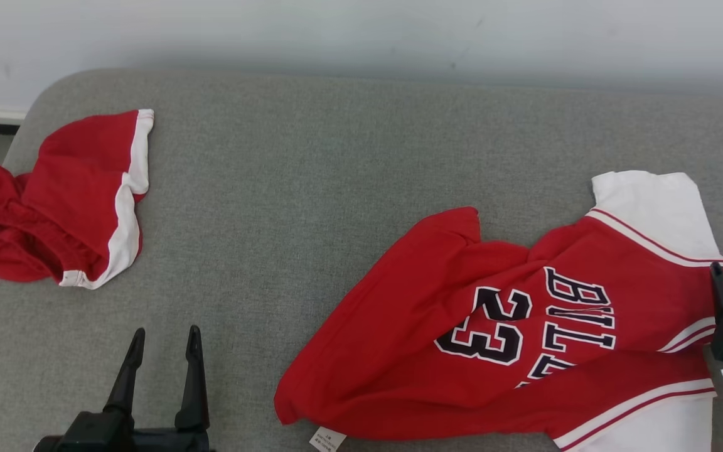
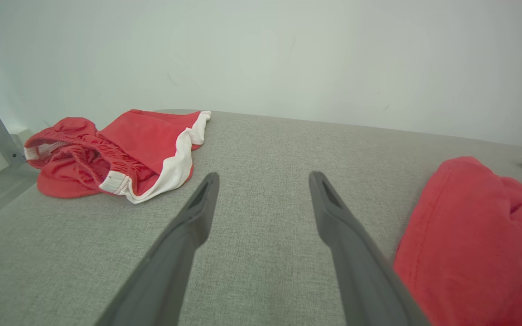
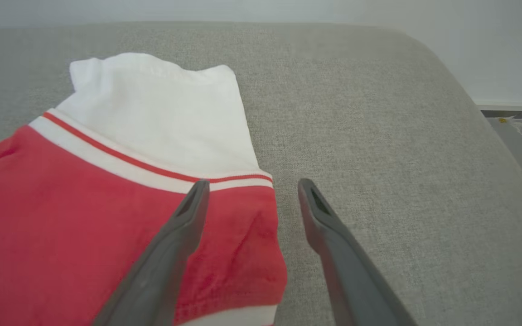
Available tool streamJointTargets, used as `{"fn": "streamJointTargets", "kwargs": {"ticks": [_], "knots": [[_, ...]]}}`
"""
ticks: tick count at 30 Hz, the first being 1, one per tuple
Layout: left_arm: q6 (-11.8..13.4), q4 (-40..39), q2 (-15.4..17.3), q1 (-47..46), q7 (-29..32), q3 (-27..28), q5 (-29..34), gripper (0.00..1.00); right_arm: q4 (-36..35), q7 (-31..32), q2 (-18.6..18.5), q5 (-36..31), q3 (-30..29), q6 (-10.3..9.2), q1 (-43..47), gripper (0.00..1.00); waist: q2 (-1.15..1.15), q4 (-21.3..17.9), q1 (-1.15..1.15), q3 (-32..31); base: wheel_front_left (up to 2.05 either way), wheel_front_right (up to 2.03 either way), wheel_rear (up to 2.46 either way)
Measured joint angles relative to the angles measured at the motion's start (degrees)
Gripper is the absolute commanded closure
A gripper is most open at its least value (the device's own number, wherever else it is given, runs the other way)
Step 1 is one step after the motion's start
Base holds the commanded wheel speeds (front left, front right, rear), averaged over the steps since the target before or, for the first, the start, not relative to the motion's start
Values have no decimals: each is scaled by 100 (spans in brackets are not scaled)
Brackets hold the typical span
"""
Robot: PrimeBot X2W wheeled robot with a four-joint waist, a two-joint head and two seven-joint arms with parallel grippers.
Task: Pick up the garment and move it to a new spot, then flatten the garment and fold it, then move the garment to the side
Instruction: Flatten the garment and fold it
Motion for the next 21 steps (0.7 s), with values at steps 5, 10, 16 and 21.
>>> {"fn": "streamJointTargets", "kwargs": {"ticks": [5,10,16,21], "knots": [[-15,21,0,-121,0,-20,-15,0,582,-19,-59,-79,-60,0,-228,0,0,89,0,177,0,0,0],[-15,29,0,-127,0,-13,-21,0,973,34,-15,0,53,1,-428,100,0,127,0,245,0,0,0],[-14,78,-1,-177,0,-51,-23,0,873,-379,-55,80,323,0,-948,100,0,130,0,238,0,0,0],[-14,107,-1,-188,0,-85,-31,0,734,-658,-250,77,549,0,-1515,100,0,177,-1,201,0,0,0]]}}
